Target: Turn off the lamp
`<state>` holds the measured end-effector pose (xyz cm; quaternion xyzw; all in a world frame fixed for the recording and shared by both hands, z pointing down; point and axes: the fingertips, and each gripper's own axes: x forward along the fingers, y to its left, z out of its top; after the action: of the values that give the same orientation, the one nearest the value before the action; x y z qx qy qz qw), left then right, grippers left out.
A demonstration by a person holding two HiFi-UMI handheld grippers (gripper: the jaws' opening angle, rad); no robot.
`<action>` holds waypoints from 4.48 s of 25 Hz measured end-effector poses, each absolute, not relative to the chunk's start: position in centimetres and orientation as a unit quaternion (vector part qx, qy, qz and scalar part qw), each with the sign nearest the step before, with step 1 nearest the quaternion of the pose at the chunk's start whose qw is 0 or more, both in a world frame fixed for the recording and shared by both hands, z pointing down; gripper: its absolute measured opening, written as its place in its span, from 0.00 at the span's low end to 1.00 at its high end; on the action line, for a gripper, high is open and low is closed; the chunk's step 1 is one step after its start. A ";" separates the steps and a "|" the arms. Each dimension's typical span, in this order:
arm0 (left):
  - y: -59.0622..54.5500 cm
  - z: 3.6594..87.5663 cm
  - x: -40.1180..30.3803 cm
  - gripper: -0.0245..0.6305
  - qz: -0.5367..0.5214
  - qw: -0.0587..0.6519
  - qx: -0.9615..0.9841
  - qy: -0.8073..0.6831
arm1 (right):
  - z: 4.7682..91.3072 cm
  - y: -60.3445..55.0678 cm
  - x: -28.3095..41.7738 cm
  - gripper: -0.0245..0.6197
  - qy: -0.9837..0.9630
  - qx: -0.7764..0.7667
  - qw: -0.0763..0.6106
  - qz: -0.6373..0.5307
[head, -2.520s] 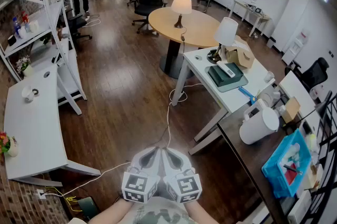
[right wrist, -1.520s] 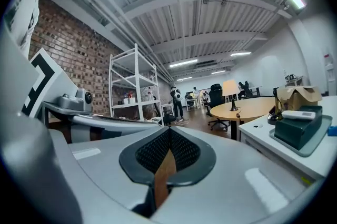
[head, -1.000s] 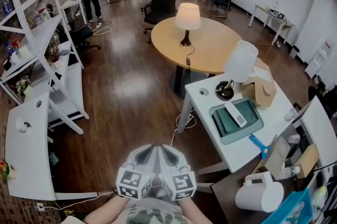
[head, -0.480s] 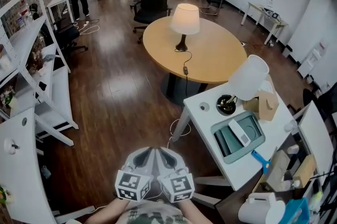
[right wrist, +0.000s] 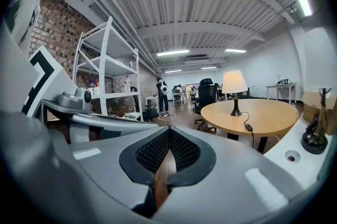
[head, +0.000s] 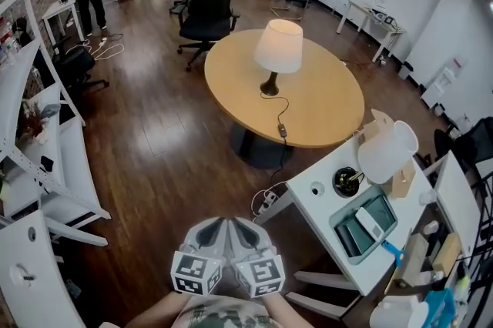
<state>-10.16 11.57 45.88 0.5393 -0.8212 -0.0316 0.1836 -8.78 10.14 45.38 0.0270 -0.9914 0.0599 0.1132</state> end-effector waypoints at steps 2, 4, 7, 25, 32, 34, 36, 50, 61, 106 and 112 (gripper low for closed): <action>11.4 45.8 -12.7 0.04 -0.036 0.184 0.548 -0.815 | 45.0 10.1 -11.4 0.04 -0.991 0.036 0.116 0.056; 11.2 45.6 -14.8 0.04 -0.038 0.184 0.557 -0.809 | 44.7 10.0 -13.3 0.04 -0.990 0.045 0.117 0.057; 10.7 45.3 -17.4 0.04 -0.041 0.184 0.567 -0.802 | 45.1 9.8 -15.5 0.04 -0.989 0.058 0.126 0.060; -1.6 47.4 -26.3 0.04 -0.001 0.180 0.629 -0.756 | 46.7 -2.4 -24.5 0.04 -0.982 0.139 0.094 0.085; -11.7 47.5 -28.0 0.04 0.020 0.177 0.662 -0.728 | 46.0 -12.5 -26.4 0.04 -0.977 0.175 0.084 0.089; -14.0 47.7 -28.3 0.04 0.024 0.176 0.671 -0.720 | 46.1 -14.8 -26.7 0.04 -0.976 0.183 0.083 0.087; -16.1 47.9 -28.6 0.04 0.027 0.177 0.677 -0.714 | 46.3 -16.9 -26.9 0.04 -0.975 0.190 0.085 0.081; -26.8 52.5 -29.7 0.04 0.088 0.201 0.746 -0.628 | 50.0 -26.2 -26.3 0.04 -0.942 0.294 0.118 0.114; -32.7 59.8 -31.0 0.07 0.185 0.227 0.804 -0.517 | 53.7 -32.2 -27.6 0.04 -0.888 0.407 0.139 0.161; -35.5 66.3 -30.2 0.04 0.232 0.297 0.810 -0.449 | 57.3 -33.1 -26.4 0.04 -0.857 0.445 0.177 0.190; -35.5 66.5 -30.0 0.04 0.228 0.304 0.809 -0.448 | 57.4 -33.1 -26.8 0.04 -0.861 0.438 0.175 0.191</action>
<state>-30.02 -35.53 66.48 0.8091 -0.4481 0.2277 0.3044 -26.79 -33.08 57.40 0.4376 -0.8610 0.1914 0.1748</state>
